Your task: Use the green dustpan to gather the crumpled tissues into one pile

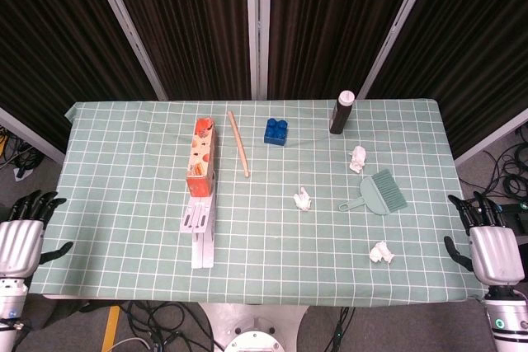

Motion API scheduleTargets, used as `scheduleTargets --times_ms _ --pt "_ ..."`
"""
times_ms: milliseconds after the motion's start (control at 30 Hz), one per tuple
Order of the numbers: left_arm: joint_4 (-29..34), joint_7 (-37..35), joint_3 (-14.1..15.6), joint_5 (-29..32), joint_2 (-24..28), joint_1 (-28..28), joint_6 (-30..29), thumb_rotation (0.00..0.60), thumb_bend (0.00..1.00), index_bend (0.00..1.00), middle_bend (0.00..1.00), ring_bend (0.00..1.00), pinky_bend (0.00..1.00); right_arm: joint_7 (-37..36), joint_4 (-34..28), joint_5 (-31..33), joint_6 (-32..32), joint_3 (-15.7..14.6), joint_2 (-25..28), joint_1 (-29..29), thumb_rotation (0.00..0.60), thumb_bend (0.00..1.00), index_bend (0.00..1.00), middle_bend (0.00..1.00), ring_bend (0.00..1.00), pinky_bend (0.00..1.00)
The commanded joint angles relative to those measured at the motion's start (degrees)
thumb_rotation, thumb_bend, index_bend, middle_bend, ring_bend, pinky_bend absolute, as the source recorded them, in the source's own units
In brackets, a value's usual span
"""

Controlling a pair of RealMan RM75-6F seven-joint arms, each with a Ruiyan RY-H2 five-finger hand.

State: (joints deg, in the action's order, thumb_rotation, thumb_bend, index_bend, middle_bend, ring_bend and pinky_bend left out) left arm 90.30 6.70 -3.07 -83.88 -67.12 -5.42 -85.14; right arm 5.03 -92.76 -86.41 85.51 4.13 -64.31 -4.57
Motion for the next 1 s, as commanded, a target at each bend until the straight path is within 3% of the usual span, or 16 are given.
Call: scheduleTargets --times_ms 33,333,533,767,1000 --pt "-0.02 0.07 0.05 0.13 -0.03 -0.19 0.45 0.600 0.00 0.22 0.17 0.09 0.14 -0.03 0.09 -0.09 -0.04 0.00 -0.07 -0.08 0.600 0.25 0.13 0.23 0.04 0.10" --pt "0.10 0.04 -0.06 0.55 -0.17 -0.46 1.08 0.600 0.00 0.22 0.17 0.09 0.14 2.00 0.38 -0.64 -3.85 -0.03 -0.73 -2.67 0.600 0.24 0.13 0.23 0.04 0.10" --pt "0.04 -0.25 0.11 0.77 -0.13 -0.64 1.78 0.600 0.00 0.22 0.17 0.09 0.14 6.84 1.29 1.78 -17.40 1.63 -3.16 -11.46 0.600 0.23 0.13 0.23 0.04 0.10" --pt "-0.11 -0.84 0.21 1.61 -0.10 -0.35 2.13 0.600 0.00 0.22 0.17 0.09 0.14 14.14 9.47 4.98 -32.06 3.61 -11.20 -23.03 0.600 0.13 0.22 0.25 0.04 0.10" --pt "-0.16 -1.21 0.20 2.17 0.04 -0.27 2.50 0.600 0.00 0.22 0.17 0.09 0.14 18.86 19.17 4.78 -37.20 3.07 -18.62 -29.21 0.600 0.12 0.32 0.29 0.04 0.10"
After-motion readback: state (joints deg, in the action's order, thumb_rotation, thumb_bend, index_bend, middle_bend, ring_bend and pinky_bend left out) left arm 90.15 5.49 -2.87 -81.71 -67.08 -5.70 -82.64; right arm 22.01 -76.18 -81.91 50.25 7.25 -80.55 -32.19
